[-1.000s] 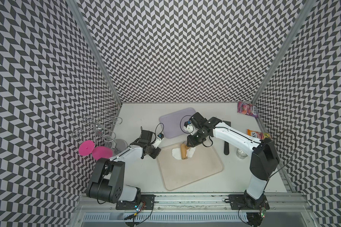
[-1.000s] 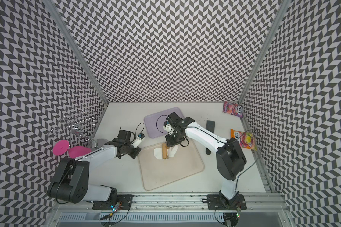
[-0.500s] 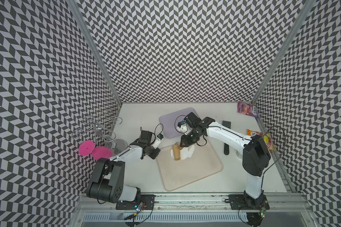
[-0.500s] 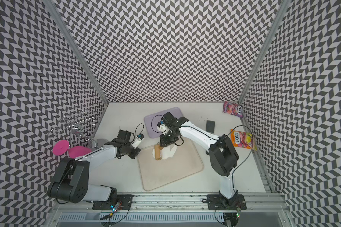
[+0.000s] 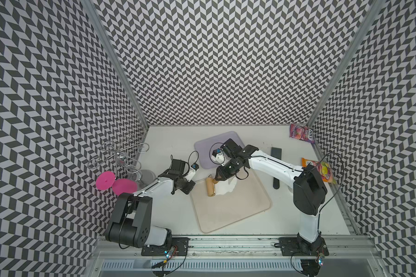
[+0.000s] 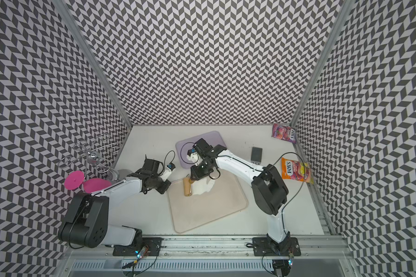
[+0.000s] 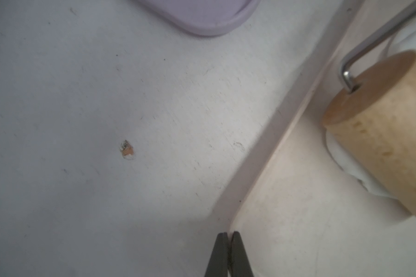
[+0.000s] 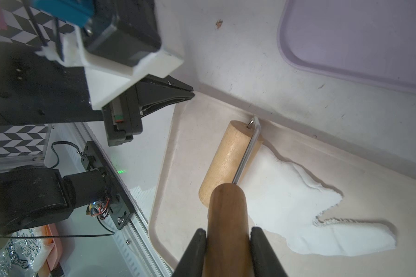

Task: Roll out the dumpling wrappers from the dough
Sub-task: Flatten out the dough on the work surface.

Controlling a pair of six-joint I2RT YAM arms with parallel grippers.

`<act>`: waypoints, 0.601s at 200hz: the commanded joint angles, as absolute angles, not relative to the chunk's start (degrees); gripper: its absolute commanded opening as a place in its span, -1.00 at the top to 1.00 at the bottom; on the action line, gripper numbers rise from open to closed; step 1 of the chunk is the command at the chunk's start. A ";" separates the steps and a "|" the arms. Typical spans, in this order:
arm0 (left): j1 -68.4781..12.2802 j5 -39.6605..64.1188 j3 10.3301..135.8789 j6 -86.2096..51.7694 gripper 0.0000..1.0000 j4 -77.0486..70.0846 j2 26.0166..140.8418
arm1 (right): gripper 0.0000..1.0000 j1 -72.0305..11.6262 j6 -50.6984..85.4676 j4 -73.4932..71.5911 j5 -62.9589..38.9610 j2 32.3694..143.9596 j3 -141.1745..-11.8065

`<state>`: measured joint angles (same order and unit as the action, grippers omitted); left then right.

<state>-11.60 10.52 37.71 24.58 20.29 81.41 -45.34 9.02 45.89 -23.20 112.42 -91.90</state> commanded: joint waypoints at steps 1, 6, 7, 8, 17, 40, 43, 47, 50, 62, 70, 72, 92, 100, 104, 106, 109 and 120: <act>-12.13 13.01 37.84 25.97 1.00 19.69 81.12 | 1.00 -48.77 9.13 47.61 -17.64 120.76 -86.74; -12.13 13.05 37.86 25.93 1.00 19.69 81.12 | 1.00 -48.84 9.27 47.40 -17.67 120.89 -86.58; -12.13 13.03 37.87 25.93 1.00 19.69 81.12 | 1.00 -48.86 9.29 47.34 -17.67 120.91 -86.53; -12.13 13.02 37.88 25.97 1.00 19.69 81.12 | 1.00 -48.91 9.31 47.31 -17.67 120.93 -86.55; -12.13 13.02 37.79 25.93 1.00 19.68 80.98 | 1.00 -49.12 9.55 46.80 -17.90 121.04 -86.31; -12.13 13.01 37.82 25.94 1.00 19.69 80.96 | 1.00 -49.73 9.80 45.97 -19.23 121.12 -86.39; -12.13 13.01 37.83 25.94 1.00 19.67 80.95 | 1.00 -49.82 9.68 45.93 -19.51 121.11 -86.55; -12.13 13.01 37.81 25.93 1.00 19.69 81.01 | 1.00 -49.95 9.48 45.89 -19.96 121.05 -86.72; -12.15 13.05 37.86 25.93 1.00 19.69 80.95 | 1.00 -50.05 9.42 45.91 -20.34 120.95 -86.95; -12.13 12.93 37.84 25.94 1.00 19.73 80.95 | 1.00 -50.38 8.85 45.80 -22.16 119.85 -87.66; -12.13 12.92 37.80 25.93 1.00 19.69 80.88 | 1.00 -50.61 8.43 45.47 -23.75 118.53 -88.12; -12.19 12.92 37.80 25.93 1.00 19.69 80.91 | 1.00 -50.62 8.30 45.38 -24.15 118.14 -88.26; -12.13 12.96 37.85 25.93 1.00 19.64 80.93 | 1.00 -50.63 7.68 44.87 -27.47 113.31 -89.28; -12.13 12.88 37.77 25.98 1.00 19.68 80.89 | 1.00 -50.47 7.68 45.24 -27.81 111.40 -89.75; -12.13 12.83 37.87 25.89 1.00 19.62 80.92 | 1.00 -50.32 7.62 45.42 -28.00 110.55 -89.94; -12.13 12.81 37.81 25.92 1.00 19.67 80.94 | 1.00 -50.24 7.64 45.57 -28.16 110.01 -89.99; -12.13 12.79 37.84 25.89 1.00 19.69 80.95 | 1.00 -50.04 7.65 45.73 -28.33 109.29 -90.10; -12.13 12.79 37.87 25.80 1.00 19.69 80.88 | 1.00 -49.29 7.74 46.29 -29.10 106.75 -90.18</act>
